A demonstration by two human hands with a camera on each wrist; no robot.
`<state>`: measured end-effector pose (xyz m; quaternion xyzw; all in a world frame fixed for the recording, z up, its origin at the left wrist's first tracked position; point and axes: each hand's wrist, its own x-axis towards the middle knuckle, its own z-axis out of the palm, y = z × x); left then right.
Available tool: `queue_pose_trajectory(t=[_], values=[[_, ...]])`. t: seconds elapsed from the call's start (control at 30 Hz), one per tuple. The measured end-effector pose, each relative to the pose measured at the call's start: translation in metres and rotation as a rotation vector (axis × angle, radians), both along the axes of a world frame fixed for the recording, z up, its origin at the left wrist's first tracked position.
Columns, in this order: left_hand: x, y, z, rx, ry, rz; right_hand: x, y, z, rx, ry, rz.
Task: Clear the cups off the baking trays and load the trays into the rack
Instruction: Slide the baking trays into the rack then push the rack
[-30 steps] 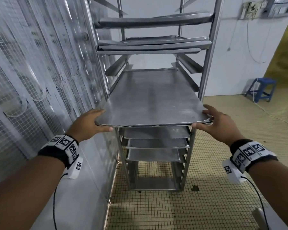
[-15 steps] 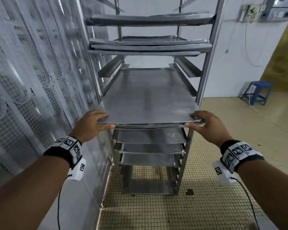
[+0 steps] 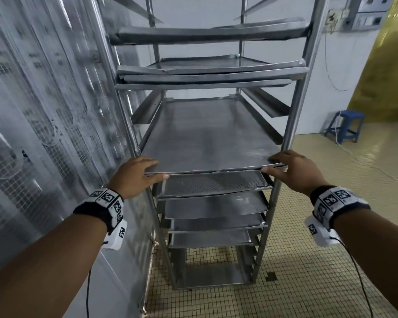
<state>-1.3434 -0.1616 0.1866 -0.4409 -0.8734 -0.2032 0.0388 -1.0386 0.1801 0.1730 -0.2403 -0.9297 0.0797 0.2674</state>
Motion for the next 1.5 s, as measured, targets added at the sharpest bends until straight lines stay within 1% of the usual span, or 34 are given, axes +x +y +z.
queue_pose_trajectory(t=[0.23, 0.4, 0.57, 0.83, 1.3, 1.37, 1.5], values=[[-0.026, 0.029, 0.010, -0.062, -0.043, 0.029, -0.031, 0.018, 0.015, -0.049, -0.129, -0.062], [-0.042, 0.048, 0.015, -0.100, -0.081, 0.026, -0.051, 0.029, 0.021, -0.054, -0.180, -0.083], [-0.051, 0.061, 0.016, -0.117, -0.072, 0.030, -0.066, 0.039, 0.023, -0.086, -0.212, -0.106], [-0.064, 0.075, 0.018, -0.164, -0.034, 0.011, -0.078, 0.052, 0.022, -0.086, -0.181, -0.094], [-0.079, 0.087, 0.019, -0.156, -0.079, -0.012, -0.091, 0.060, 0.020, -0.137, -0.168, -0.099], [-0.079, 0.088, 0.018, -0.134, -0.082, -0.006, -0.092, 0.060, 0.020, -0.143, -0.168, -0.104], [-0.074, 0.086, 0.013, -0.031, -0.066, 0.026, -0.092, 0.055, 0.018, -0.135, -0.123, -0.127]])
